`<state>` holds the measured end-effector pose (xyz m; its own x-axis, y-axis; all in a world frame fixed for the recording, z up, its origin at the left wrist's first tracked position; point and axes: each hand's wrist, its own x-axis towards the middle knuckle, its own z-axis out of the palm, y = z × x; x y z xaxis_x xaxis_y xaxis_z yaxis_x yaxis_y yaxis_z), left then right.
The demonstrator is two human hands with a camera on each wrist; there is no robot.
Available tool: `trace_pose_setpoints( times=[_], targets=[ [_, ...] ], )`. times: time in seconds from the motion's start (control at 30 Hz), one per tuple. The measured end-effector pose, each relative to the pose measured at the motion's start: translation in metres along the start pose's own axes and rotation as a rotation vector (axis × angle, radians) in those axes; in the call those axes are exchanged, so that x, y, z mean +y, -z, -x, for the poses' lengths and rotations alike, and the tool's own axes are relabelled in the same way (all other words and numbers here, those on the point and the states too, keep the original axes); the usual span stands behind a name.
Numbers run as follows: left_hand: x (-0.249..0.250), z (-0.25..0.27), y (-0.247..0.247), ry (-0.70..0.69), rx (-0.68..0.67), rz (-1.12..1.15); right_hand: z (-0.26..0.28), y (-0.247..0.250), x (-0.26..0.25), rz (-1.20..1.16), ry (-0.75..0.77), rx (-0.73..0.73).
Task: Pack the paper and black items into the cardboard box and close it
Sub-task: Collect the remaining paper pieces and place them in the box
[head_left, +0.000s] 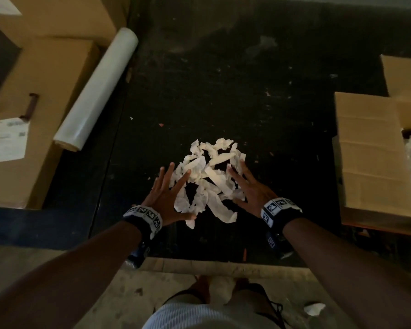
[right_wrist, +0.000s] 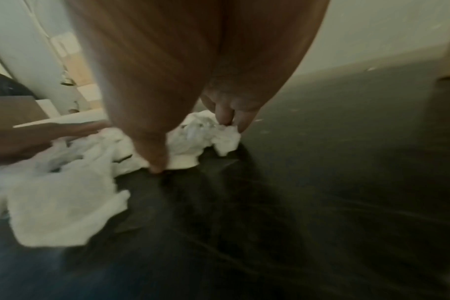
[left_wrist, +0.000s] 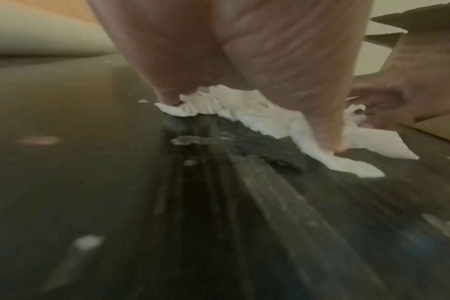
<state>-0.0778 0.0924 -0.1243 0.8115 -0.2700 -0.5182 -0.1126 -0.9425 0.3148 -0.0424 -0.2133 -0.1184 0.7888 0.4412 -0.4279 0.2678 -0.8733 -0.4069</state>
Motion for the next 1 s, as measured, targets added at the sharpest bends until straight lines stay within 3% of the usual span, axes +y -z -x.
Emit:
trace_pose_setpoints(
  times=[0.2, 0.43, 0.6, 0.8, 1.0],
  targets=[
    [0.026, -0.011, -0.001, -0.084, 0.051, 0.012, -0.017, -0.003, -0.025, -0.057, 0.126, 0.069],
    [0.04, -0.003, 0.006, 0.069, 0.127, 0.06, -0.019, 0.039, -0.026, 0.181, 0.097, 0.04],
    [0.063, -0.008, -0.003, 0.127, 0.075, 0.14, -0.047, 0.048, -0.027, 0.291, 0.185, -0.082],
    [0.055, -0.032, -0.007, 0.161, 0.031, 0.116, -0.088, 0.033, -0.032, 0.3, 0.251, -0.169],
    [0.037, -0.047, -0.006, 0.068, 0.124, 0.06, -0.098, 0.011, -0.031, 0.301, 0.24, -0.073]
  ],
)
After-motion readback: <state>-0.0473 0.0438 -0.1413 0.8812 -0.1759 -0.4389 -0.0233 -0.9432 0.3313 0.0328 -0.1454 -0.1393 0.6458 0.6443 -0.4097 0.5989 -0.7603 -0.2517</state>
